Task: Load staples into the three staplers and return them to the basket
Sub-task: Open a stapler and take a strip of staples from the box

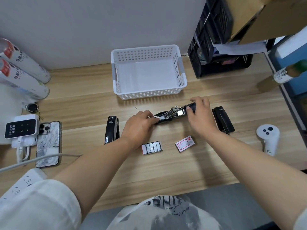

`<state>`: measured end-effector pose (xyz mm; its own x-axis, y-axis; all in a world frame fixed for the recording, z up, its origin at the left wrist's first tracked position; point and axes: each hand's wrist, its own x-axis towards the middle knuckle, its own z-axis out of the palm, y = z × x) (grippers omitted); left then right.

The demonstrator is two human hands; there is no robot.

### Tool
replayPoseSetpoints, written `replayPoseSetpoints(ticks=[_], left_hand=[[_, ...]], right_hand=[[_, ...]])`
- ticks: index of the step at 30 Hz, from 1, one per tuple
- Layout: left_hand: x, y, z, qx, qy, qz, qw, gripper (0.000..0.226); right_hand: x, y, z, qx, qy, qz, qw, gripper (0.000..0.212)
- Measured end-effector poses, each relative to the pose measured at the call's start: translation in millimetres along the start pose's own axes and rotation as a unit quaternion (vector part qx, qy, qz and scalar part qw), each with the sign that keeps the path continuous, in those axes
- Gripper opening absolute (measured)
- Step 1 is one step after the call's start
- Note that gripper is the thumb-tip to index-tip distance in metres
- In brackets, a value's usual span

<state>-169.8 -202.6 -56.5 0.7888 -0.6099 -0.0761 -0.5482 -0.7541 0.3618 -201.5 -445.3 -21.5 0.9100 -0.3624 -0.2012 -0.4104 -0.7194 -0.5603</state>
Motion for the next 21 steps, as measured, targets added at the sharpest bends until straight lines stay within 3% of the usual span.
replayPoseSetpoints(ticks=[11, 17, 21], left_hand=[[-5, -2, -18, 0.085, -0.073, -0.011, 0.994, 0.05], [-8, -6, -18, 0.056, -0.075, -0.036, 0.995, 0.05], [-11, -4, -17, -0.037, -0.059, -0.08, 0.994, 0.04]], right_hand=[[3, 3, -3, 0.0, -0.015, 0.005, 1.0, 0.031], [2, 4, -5, -0.006, -0.01, 0.01, 1.0, 0.035], [0, 2, -7, 0.03, 0.006, 0.012, 0.999, 0.04]])
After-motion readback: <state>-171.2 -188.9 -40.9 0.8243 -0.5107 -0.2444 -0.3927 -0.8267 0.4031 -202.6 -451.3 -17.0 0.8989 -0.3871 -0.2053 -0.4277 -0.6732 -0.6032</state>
